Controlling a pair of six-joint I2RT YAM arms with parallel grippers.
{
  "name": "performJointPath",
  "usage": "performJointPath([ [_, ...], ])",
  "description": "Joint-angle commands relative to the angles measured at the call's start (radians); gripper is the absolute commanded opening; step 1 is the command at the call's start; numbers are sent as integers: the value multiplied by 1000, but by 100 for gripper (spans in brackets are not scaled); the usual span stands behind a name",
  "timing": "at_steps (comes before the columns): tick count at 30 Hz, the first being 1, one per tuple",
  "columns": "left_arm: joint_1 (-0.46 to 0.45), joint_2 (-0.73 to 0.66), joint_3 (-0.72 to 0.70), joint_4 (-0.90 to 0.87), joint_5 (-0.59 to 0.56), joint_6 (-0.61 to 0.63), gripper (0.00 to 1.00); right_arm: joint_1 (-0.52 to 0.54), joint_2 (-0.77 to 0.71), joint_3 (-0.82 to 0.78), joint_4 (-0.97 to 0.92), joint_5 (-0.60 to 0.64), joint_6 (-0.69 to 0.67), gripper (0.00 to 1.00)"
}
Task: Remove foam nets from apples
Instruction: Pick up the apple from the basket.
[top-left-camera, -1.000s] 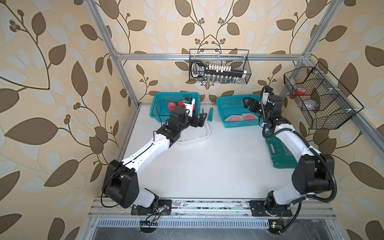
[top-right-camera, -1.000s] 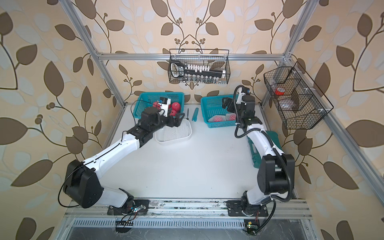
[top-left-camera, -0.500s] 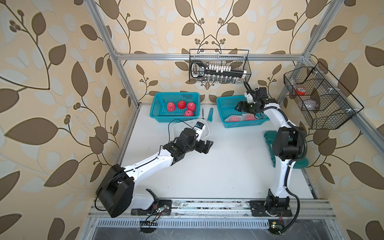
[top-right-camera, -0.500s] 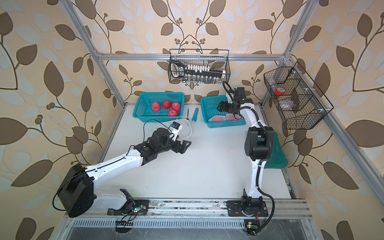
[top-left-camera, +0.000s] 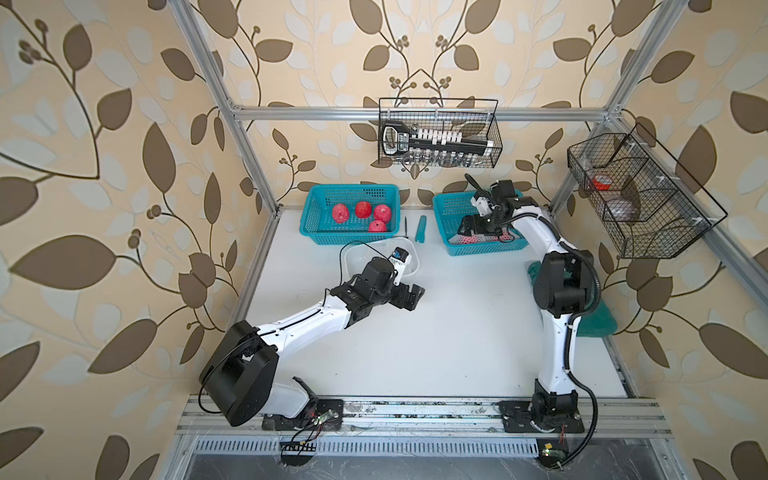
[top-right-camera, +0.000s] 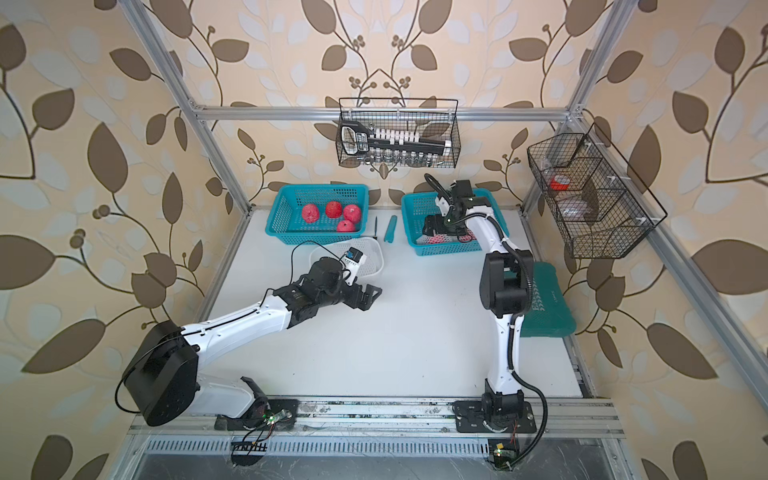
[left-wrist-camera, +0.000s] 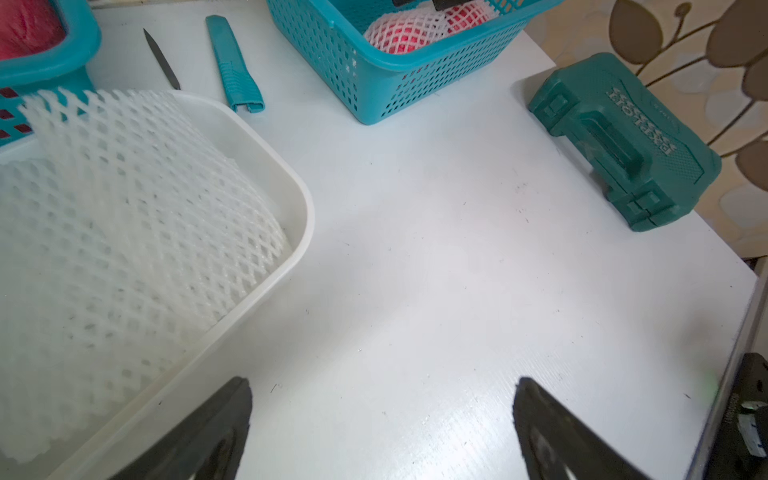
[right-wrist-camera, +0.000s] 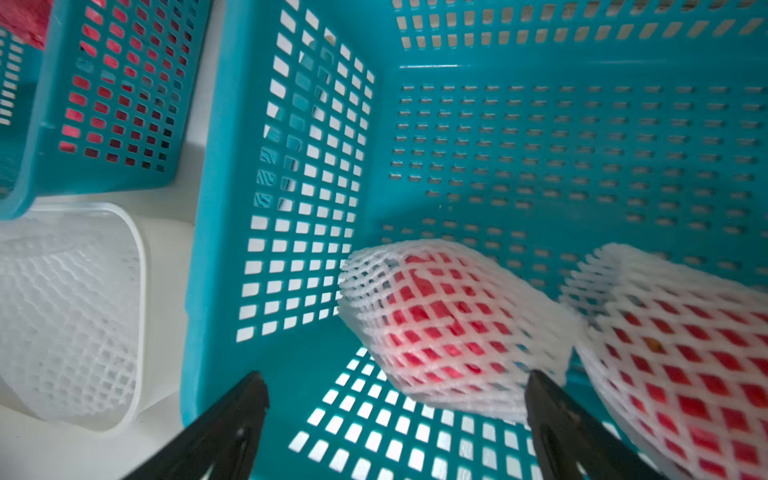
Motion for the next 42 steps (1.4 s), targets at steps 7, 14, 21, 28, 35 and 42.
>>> performJointPath([
  [7,-4,27,56,2,19,11,99,34,74,90,-104,151,-51,99],
  [14,-5,68,66,13,28,4,99,37,109,109,-113,163,-62,97],
  [21,-4,101,84,18,32,4,99,38,157,150,-124,157,-64,91],
  [28,-5,123,102,13,34,7,99,38,178,163,-110,135,-57,77],
  [35,-5,127,114,-6,13,14,99,39,152,150,-83,108,-51,64],
  [42,-4,132,126,-29,-8,23,99,38,83,71,-16,89,-40,60],
])
